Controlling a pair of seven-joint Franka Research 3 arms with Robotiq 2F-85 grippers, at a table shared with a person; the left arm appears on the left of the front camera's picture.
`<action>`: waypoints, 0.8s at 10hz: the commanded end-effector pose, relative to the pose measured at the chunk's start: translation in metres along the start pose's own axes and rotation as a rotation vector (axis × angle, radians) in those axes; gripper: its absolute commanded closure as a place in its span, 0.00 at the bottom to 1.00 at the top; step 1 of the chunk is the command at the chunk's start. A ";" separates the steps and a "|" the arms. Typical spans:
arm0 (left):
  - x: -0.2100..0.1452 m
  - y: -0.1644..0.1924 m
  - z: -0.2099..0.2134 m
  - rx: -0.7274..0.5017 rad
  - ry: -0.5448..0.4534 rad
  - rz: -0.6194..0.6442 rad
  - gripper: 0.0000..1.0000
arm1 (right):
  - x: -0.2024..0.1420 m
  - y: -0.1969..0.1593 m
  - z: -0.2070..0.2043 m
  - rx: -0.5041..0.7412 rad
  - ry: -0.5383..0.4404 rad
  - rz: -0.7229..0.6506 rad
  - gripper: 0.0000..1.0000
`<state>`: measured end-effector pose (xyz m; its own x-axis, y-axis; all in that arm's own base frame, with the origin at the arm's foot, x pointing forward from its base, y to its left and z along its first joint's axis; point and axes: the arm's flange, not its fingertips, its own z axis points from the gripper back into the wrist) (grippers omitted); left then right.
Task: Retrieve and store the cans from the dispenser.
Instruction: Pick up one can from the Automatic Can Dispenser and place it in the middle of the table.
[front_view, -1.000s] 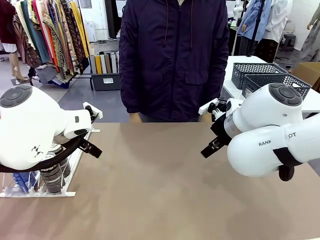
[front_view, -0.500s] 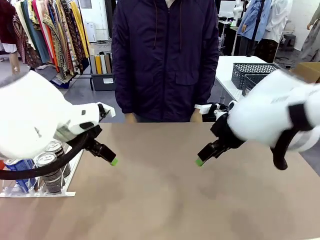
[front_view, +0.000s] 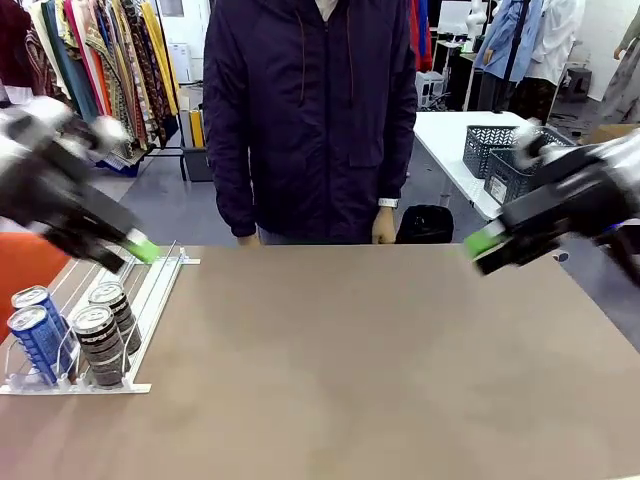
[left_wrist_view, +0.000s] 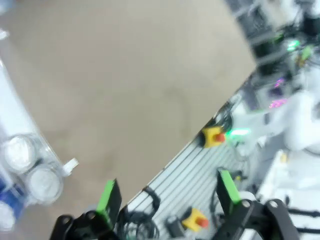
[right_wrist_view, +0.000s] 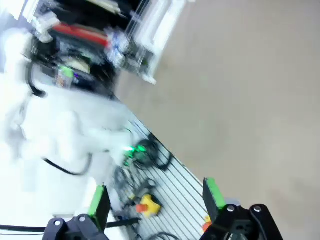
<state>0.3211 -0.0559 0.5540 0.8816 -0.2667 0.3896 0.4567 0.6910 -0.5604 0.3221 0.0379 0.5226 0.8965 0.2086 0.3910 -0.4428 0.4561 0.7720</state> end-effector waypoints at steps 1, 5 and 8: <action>-0.031 0.058 0.085 -0.058 -0.236 0.151 0.00 | -0.026 -0.039 0.068 0.073 -0.261 -0.094 0.00; -0.106 0.181 0.158 -0.196 -0.471 0.507 0.00 | -0.082 -0.111 0.145 0.175 -0.582 -0.273 0.00; -0.129 0.210 0.155 -0.167 -0.524 0.554 0.00 | -0.106 -0.141 0.153 0.157 -0.688 -0.335 0.00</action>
<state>0.2788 0.2376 0.4956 0.8362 0.4962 0.2335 -0.0424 0.4829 -0.8746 0.2858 -0.1969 0.4527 0.8074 -0.5305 0.2582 -0.1487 0.2405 0.9592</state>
